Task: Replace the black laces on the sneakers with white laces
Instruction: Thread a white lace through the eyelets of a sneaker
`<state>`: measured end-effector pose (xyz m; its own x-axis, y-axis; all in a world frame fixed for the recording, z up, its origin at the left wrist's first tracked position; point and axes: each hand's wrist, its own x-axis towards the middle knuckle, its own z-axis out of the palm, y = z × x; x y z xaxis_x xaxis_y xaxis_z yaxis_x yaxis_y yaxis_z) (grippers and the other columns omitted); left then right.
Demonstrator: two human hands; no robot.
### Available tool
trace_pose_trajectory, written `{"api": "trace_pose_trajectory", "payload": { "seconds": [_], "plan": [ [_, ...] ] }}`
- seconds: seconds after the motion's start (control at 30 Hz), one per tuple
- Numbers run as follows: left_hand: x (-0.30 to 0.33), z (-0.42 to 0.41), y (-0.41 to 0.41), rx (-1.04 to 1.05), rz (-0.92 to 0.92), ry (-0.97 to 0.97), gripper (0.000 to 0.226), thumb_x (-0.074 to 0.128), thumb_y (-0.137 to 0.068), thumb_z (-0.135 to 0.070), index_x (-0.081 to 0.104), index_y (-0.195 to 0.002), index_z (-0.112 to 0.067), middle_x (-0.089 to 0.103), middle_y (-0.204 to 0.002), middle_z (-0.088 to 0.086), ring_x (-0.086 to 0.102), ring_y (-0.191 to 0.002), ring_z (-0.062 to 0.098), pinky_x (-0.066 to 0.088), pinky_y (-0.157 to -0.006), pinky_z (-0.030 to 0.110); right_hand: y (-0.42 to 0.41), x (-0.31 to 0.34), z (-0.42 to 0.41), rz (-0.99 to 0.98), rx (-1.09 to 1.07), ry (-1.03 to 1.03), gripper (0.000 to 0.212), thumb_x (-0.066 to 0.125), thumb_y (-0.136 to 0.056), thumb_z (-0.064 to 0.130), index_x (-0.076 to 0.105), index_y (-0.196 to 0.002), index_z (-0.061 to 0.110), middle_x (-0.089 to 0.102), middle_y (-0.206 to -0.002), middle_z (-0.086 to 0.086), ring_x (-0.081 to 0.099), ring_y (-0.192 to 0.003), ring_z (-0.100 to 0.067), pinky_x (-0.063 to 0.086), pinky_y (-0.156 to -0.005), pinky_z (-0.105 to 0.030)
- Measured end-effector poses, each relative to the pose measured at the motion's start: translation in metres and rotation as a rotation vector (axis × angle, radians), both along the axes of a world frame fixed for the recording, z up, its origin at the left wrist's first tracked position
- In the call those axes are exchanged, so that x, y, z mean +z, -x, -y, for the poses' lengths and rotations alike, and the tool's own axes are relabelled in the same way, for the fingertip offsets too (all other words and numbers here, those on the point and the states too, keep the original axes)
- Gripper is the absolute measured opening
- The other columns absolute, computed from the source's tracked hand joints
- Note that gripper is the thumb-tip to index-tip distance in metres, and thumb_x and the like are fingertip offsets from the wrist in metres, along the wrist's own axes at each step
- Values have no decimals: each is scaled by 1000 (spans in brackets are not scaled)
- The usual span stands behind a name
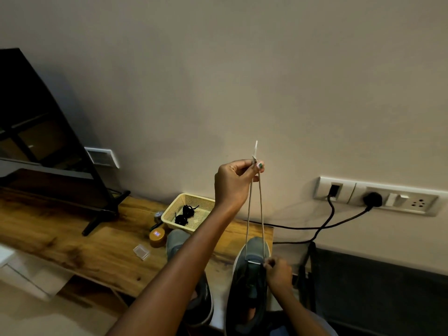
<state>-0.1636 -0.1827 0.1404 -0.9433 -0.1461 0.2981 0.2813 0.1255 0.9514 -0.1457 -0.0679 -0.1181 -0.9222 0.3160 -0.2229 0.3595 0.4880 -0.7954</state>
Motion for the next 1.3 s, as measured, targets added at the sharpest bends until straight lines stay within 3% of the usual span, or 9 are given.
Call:
{"api": "trace_pose_trajectory", "payload": {
  "seconds": [0.07,0.23,0.43,0.63,0.8,0.93,1.1,1.17,1.3],
  "plan": [
    [1,0,0,-8,-11,-5,11,68,-86,-19,73,-95,-14,74,-92,5,71,-83,14,58,-78,31,1,0,0,-8,-9,1,23,56,-92,6,54,-73,19,62,-82,-5,62,-86,-24,51,-81,-40],
    [4,1,2,-15,-21,-12,11,67,-87,-20,72,-95,-15,74,-89,2,71,-81,11,58,-75,26,1,0,2,-38,21,-106,7,49,-93,2,52,-97,7,60,-88,-10,60,-86,-28,45,-72,-35],
    [5,0,3,-4,-24,-12,17,68,-87,-19,73,-99,-7,74,-90,4,71,-82,12,59,-78,32,0,-2,6,-43,0,-85,7,46,-92,1,46,-95,8,59,-83,-10,59,-79,-28,46,-69,-38],
    [7,3,2,2,-10,-2,16,67,-87,-20,72,-99,-11,74,-91,3,71,-80,12,58,-80,31,-6,13,3,-76,-41,24,21,54,-88,5,48,-107,10,48,-99,-2,57,-90,-25,51,-79,-45],
    [10,15,5,6,-15,31,13,67,-87,-22,73,-97,-16,74,-89,0,71,-82,12,57,-83,34,-10,72,-3,-388,-52,113,28,60,-87,9,51,-113,19,52,-108,0,56,-95,-18,52,-83,-40],
    [11,21,8,-11,-9,109,12,68,-87,-25,75,-93,-17,75,-90,0,70,-85,11,56,-85,32,-6,168,0,-558,136,290,25,58,-93,22,55,-117,23,57,-109,7,53,-97,0,43,-71,-15],
    [16,20,8,-44,-3,148,27,66,-89,-21,70,-112,-8,71,-109,5,64,-105,12,51,-88,22,5,252,9,-687,299,449,20,63,-90,24,64,-109,19,69,-104,4,65,-97,-3,53,-82,-19],
    [18,21,8,-47,9,128,28,64,-90,-19,69,-114,-7,69,-112,6,63,-107,13,49,-85,16,9,263,11,-676,274,493,12,65,-89,16,65,-101,18,71,-95,0,69,-87,-4,53,-73,-16],
    [20,26,8,-33,11,120,29,64,-89,-26,70,-113,-11,68,-116,3,59,-111,8,44,-80,9,15,261,9,-661,214,363,5,65,-89,14,69,-91,14,71,-79,-3,67,-70,-5,48,-62,-14]
  ]
}}
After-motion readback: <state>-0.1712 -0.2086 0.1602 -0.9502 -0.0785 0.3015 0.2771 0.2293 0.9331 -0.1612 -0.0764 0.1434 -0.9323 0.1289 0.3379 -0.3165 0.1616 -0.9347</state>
